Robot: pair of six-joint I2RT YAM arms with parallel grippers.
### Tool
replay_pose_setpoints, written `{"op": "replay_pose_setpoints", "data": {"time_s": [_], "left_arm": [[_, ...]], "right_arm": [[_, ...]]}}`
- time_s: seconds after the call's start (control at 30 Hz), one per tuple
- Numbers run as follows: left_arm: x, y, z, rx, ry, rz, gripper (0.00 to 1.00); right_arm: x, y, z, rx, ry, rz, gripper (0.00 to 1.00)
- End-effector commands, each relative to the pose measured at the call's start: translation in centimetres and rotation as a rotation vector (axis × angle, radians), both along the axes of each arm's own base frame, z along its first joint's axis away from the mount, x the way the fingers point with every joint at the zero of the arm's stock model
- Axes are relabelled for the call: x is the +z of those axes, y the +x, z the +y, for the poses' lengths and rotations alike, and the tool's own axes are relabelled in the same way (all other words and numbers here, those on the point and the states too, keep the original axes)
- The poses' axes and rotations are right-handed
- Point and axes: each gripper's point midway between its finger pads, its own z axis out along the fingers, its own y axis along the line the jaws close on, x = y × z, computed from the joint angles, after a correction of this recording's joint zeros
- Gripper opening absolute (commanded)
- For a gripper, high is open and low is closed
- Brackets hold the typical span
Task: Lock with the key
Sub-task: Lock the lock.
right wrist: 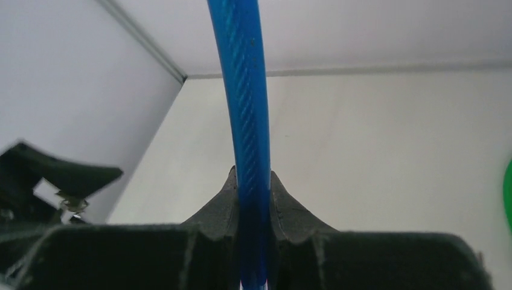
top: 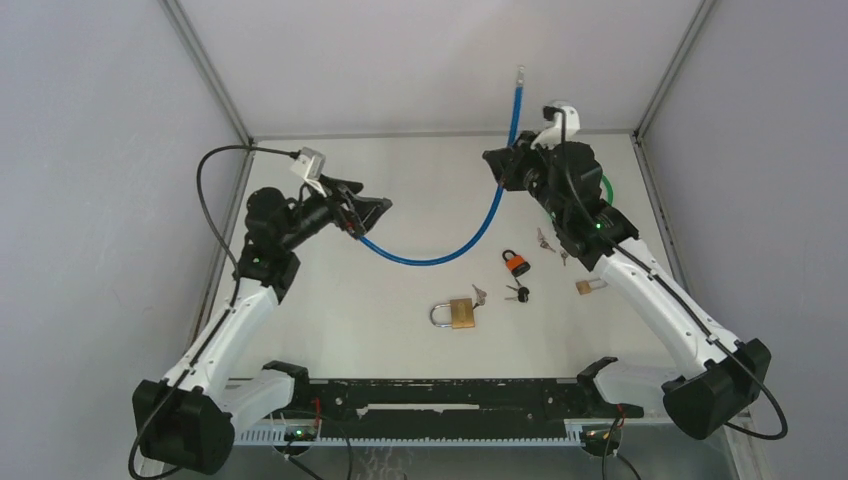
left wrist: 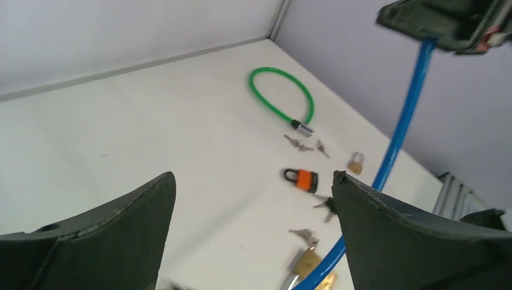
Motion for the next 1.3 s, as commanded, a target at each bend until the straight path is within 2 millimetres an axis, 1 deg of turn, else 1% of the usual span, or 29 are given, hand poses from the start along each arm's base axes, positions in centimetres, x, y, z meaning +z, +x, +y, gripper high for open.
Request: {"op": "replay_pose_setpoints", "data": {"time_s": [0.0, 0.07, 0.1, 0.17, 0.2, 0.23, 0.3, 0.37, 0.43, 0.53, 0.6, 0.63, 0.67, 0.73, 0.8, 0.87, 0.93, 1.03, 1.1, 1.13, 1.27], "left_arm": [[2.7, -2.5, 1.1, -0.176, 0.156, -0.194, 1.0], [3.1, -3.5, 1.1, -0.252, 0.24, -0.231, 1.0], [3.0, -4.0, 1.0, -0.282, 0.277, -0.248, 1.0], [3.5, -4.4, 1.2, -0.297, 0.306, -0.273, 1.0], [4.1, -4.7, 1.2, -0.305, 0.312, -0.292, 1.0], [4.9, -4.9, 1.1, -0.312, 0.313, -0.315, 0.99], [7.3, -5.3, 1.0, -0.312, 0.302, -0.357, 0.97], [10.5, -6.2, 0.8, -0.327, 0.28, -0.404, 0.94], [12.9, -7.0, 0.5, -0.345, 0.242, -0.412, 0.9], [16.5, -8.2, 0.3, -0.356, 0.196, -0.431, 0.88], [19.6, -9.1, 0.6, -0.338, 0.202, -0.491, 0.89], [21.0, -9.5, 0.7, -0.336, 0.212, -0.511, 0.89], [22.1, -9.9, 0.8, -0.331, 0.239, -0.534, 0.89], [23.1, -10.1, 0.9, -0.31, 0.27, -0.492, 0.9], [22.2, -10.8, 0.5, -0.33, 0.34, -0.407, 0.9], [20.3, -11.7, 0.2, -0.367, 0.41, -0.307, 0.89], [18.9, -11.7, 0.3, -0.371, 0.424, -0.229, 0.87], [17.2, -11.6, 0.6, -0.371, 0.468, -0.182, 0.77], [16.1, -11.6, 0.5, -0.39, 0.481, -0.142, 0.7], [15.8, -11.7, 0.4, -0.403, 0.481, -0.134, 0.67], [14.9, -11.5, 0.0, -0.429, 0.495, -0.143, 0.66]], "right_arm": [[4.3, -2.3, 2.9, 0.214, -0.376, -0.269, 0.0], [5.1, -2.5, 3.6, 0.26, -0.482, -0.33, 0.0], [6.1, -2.7, 3.8, 0.268, -0.504, -0.366, 0.0], [7.4, -3.0, 4.5, 0.292, -0.551, -0.428, 0.0], [8.0, -3.3, 4.9, 0.313, -0.607, -0.473, 0.0], [8.2, -3.6, 5.5, 0.339, -0.658, -0.503, 0.0], [8.2, -4.1, 6.4, 0.388, -0.75, -0.55, 0.0], [8.0, -4.7, 7.6, 0.453, -0.78, -0.585, 0.0], [8.1, -5.2, 8.5, 0.492, -0.806, -0.62, 0.0], [8.2, -6.2, 9.9, 0.54, -0.893, -0.701, 0.0], [7.8, -6.8, 10.6, 0.575, -0.985, -0.735, 0.0], [7.5, -6.7, 10.5, 0.572, -1.038, -0.731, 0.0], [7.5, -6.8, 10.5, 0.576, -1.076, -0.73, 0.0], [7.6, -7.0, 11.0, 0.583, -1.148, -0.741, 0.0], [7.1, -6.9, 11.2, 0.573, -1.251, -0.761, 0.0], [6.9, -6.8, 11.3, 0.557, -1.34, -0.785, 0.0], [7.1, -7.1, 11.6, 0.548, -1.376, -0.808, 0.0], [8.5, -7.7, 12.1, 0.518, -1.352, -0.865, 0.0], [9.5, -7.9, 12.4, 0.491, -1.33, -0.903, 0.0], [9.9, -8.1, 12.5, 0.487, -1.315, -0.918, 0.0], [10.9, -9.0, 13.2, 0.482, -1.27, -0.97, 0.0]]}}
